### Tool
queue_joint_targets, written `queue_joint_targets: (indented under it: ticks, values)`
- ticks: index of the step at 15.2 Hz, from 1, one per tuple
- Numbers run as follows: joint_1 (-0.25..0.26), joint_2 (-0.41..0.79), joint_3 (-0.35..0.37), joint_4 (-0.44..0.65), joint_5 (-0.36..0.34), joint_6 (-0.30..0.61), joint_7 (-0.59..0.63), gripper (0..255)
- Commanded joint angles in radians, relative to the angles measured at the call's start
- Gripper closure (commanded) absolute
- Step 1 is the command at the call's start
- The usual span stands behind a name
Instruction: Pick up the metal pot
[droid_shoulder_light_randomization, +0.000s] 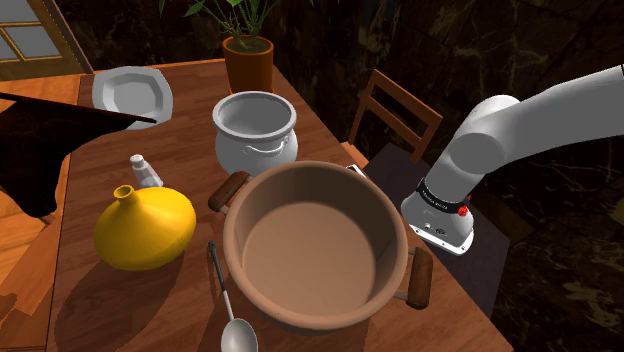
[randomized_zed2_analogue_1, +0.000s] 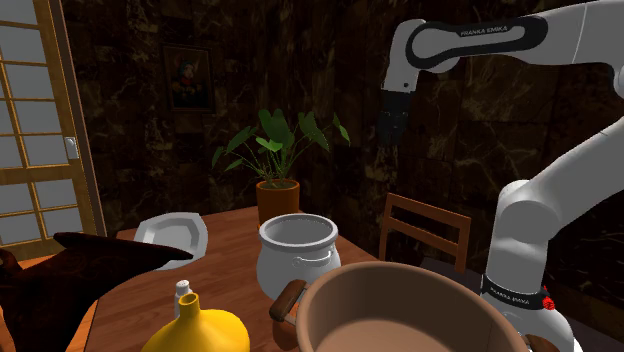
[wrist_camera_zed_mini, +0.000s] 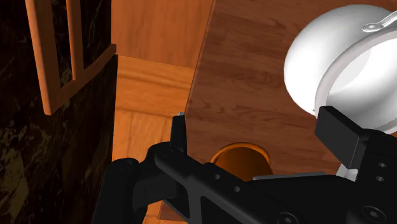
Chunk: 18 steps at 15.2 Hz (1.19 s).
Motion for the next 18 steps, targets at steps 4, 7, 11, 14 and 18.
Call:
queue_joint_targets:
  ticks: [4, 7, 11, 14, 18]
  values:
    - [0.013, 0.041, 0.041, -0.042, 0.022, 0.075, 0.056, 0]
    - [0.025, 0.093, 0.082, -0.072, 0.043, 0.152, 0.11, 0]
    - [0.041, 0.182, 0.136, -0.095, 0.065, 0.254, 0.183, 0]
    - [0.052, 0.261, 0.176, -0.097, 0.076, 0.33, 0.238, 0]
    - [0.063, 0.382, 0.228, -0.081, 0.078, 0.426, 0.314, 0]
